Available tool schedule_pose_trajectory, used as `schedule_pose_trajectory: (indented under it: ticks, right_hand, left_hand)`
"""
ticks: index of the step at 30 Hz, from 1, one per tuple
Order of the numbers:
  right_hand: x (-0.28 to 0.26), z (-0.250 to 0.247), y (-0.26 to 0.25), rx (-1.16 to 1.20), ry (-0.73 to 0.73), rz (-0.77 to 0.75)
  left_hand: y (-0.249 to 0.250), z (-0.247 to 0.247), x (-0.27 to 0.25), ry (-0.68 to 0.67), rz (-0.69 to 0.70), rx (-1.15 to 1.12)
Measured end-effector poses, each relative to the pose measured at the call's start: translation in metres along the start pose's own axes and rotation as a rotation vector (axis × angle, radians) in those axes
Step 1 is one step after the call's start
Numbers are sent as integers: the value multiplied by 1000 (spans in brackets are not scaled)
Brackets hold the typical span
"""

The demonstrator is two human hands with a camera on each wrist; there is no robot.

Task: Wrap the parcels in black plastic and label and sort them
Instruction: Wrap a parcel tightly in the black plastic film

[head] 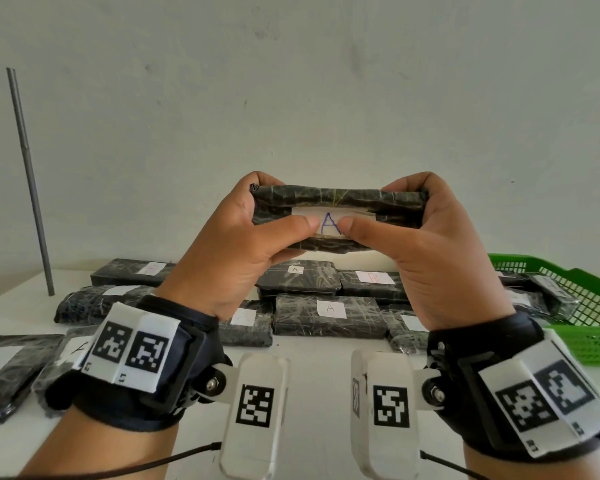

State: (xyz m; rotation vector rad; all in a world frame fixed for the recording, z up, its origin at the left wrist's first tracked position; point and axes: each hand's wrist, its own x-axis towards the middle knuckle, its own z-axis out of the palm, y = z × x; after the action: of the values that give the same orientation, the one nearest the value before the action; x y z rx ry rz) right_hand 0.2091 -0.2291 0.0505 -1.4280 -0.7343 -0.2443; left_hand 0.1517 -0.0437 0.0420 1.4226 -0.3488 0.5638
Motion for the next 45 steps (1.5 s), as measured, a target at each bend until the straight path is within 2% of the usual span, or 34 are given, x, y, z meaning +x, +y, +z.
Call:
schedule_pose_trajectory:
  ticks: [5,15,23,28,40,43,45]
  right_hand:
    - [2,-6,3,0,-36,-1]
    - [4,-14,6,307,-119,72]
    - [4,-18,3,550,-191,67]
    - [4,-20,3,602,-208,84]
    - [2,-23,0,569,-159,143]
    - [4,-21,0,457,-128,149]
    - [3,-23,3,249,-153,117]
  left_hand:
    - [3,1,-1,-14,5,-6]
    - [3,0,-2,-24,-44,-94]
    - [7,0,-4,-7,-72,-159]
    - [7,1,-3,32,-107,-188]
    - [12,9,-6,72,-177,-197]
    - [12,11,-5,122,-212,-170]
    - [12,13,-3,160,-246,-167]
